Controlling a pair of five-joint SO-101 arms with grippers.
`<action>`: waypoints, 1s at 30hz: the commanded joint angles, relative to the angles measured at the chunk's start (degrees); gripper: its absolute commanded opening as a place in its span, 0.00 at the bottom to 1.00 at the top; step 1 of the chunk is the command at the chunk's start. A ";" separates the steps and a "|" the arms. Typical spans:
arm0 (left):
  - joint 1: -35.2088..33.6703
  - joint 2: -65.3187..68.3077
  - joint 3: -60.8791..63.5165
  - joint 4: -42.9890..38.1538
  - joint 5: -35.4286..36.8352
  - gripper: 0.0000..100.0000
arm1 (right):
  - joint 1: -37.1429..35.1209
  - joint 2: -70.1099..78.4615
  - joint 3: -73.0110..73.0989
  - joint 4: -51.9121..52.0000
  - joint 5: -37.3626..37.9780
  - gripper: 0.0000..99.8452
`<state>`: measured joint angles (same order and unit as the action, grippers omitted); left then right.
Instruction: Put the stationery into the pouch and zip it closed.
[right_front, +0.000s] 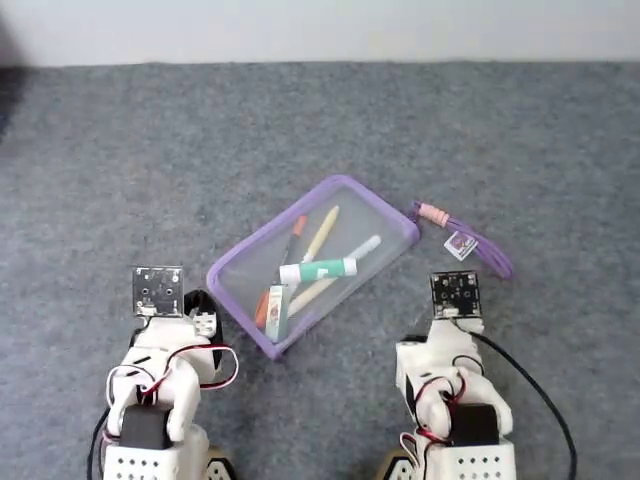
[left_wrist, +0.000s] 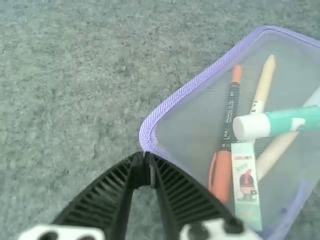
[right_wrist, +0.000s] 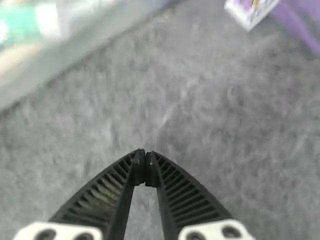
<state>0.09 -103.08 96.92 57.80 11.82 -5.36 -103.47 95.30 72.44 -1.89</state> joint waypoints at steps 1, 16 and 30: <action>-0.53 -0.62 -0.40 2.11 0.18 0.02 | -0.04 -0.48 1.14 2.42 -0.53 0.01; -11.69 -0.62 -0.48 4.66 0.62 0.01 | 0.04 -0.40 1.14 2.42 -0.35 0.01; -9.32 -0.62 -0.48 13.36 0.44 0.01 | -0.04 -0.40 1.14 2.42 -0.35 0.01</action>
<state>-9.49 -103.08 96.92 70.81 11.82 -5.27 -103.47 95.38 74.46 -1.89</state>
